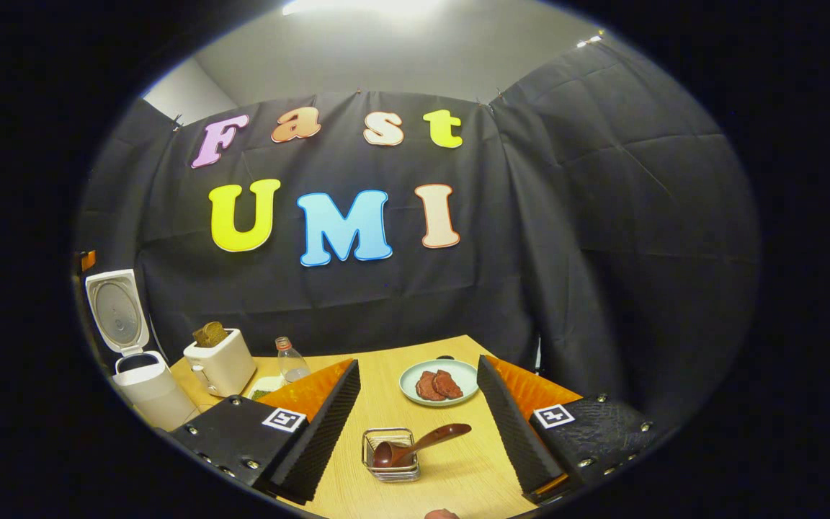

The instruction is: Close the left gripper, press the button to open the rice cooker; take a wooden spoon from the chopstick holder with the right hand, scoop a spoonful of rice and pour it into the rice cooker, then put the wooden spoon back into the chopstick holder.

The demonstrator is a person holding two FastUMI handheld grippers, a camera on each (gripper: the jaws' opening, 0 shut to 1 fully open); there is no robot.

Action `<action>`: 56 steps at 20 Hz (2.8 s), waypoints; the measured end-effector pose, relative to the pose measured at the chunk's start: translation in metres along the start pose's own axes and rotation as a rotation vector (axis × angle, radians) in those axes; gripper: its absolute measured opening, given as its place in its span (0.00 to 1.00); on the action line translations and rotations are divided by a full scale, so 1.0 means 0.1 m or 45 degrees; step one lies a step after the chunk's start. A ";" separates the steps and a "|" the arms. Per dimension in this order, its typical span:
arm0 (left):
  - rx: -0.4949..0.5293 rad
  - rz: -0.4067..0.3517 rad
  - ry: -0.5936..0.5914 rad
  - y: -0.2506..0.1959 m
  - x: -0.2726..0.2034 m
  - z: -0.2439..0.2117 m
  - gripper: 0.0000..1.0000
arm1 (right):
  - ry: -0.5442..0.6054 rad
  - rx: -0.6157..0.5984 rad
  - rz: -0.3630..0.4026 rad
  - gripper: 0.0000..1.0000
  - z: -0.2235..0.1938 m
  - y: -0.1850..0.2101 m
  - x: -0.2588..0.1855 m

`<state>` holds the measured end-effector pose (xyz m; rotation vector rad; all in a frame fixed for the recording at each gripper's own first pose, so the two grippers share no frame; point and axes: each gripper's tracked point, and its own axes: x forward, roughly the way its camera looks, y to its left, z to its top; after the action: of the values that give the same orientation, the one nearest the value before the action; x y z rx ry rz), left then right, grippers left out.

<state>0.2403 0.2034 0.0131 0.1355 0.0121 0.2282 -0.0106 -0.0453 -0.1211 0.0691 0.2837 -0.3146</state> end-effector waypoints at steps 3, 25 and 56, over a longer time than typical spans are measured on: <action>0.008 0.016 -0.013 0.00 0.35 0.14 0.96 | 0.007 -0.005 -0.034 0.99 -0.04 -0.06 -0.09; -0.075 0.164 0.306 0.17 1.67 -0.67 0.96 | -0.004 -0.140 0.006 0.99 0.03 0.05 -0.32; -0.073 0.071 0.542 -0.89 -0.10 -1.47 0.96 | -0.042 -0.243 0.269 0.96 0.11 -0.27 -0.11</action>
<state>0.2470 0.1344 -0.1444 0.0280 0.4250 0.3097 -0.0266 -0.0691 -0.1083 -0.0934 0.2699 -0.0778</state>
